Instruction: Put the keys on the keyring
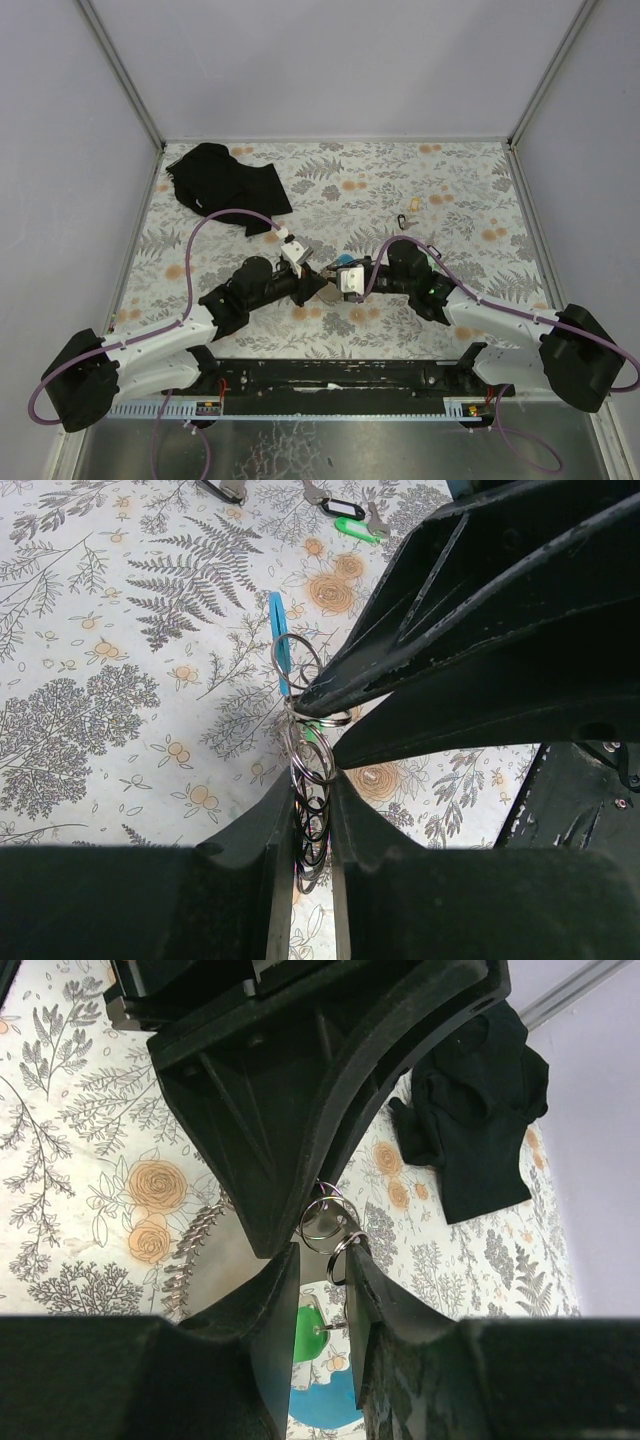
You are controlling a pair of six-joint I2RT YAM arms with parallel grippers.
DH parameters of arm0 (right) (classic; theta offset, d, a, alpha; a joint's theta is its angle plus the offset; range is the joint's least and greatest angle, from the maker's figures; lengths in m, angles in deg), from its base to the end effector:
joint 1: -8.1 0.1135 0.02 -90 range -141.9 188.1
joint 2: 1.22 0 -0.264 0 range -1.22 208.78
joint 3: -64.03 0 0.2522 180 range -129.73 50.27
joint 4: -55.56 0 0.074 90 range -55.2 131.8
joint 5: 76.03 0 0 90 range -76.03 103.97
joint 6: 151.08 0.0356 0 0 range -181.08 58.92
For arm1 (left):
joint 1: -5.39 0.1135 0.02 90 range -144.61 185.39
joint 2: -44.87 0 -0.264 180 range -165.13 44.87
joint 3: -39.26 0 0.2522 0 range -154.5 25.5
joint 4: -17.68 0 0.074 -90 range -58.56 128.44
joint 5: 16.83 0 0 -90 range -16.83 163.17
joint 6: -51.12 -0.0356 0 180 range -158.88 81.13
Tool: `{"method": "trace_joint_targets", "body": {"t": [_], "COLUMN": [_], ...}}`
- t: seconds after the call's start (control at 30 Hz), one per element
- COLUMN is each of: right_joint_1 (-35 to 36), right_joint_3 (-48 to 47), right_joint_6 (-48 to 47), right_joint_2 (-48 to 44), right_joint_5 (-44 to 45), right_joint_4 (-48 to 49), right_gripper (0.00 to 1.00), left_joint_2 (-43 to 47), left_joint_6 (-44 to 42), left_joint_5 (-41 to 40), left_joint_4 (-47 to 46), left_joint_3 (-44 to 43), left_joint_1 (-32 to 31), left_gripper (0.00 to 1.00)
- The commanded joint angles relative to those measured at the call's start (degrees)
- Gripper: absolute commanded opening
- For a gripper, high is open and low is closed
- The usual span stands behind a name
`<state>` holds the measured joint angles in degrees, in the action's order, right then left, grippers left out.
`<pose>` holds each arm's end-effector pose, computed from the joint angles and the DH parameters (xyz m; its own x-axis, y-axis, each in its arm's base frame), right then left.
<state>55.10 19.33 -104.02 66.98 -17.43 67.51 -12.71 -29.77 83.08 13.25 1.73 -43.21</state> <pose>0.1607 0.1995 0.2372 0.5625 -0.2494 -0.7883 -0.8049 0.0531 -0.5911 0.1412 -0.1694 0.2205 -0.3102 0.1160 -0.9436 0.8096 0.5524 -0.1982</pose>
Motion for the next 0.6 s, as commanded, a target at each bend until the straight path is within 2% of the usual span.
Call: {"method": "trace_joint_targets", "body": {"t": [0.0,0.37,0.57], "right_joint_1": [1.16,1.16,1.16], "right_joint_3": [-1.66,-2.26,-2.17], "right_joint_6": [-3.27,1.26,3.15], "right_joint_2": [0.05,-1.66,-3.65], "right_joint_5": [4.78,5.41,7.21], "right_joint_4": [-0.33,0.12,-0.27], "right_gripper": [0.32,0.22,0.20], "left_joint_2": [0.23,0.89,1.20], "left_joint_6": [-0.32,-0.75,-0.93], "left_joint_5": [1.13,0.45,-0.06], "left_joint_4": [-0.26,0.18,0.20], "left_joint_3": [-2.29,-1.37,-0.90], "left_joint_1": [-0.38,-0.40,-0.36], "left_gripper": [0.00,0.00,0.00]}}
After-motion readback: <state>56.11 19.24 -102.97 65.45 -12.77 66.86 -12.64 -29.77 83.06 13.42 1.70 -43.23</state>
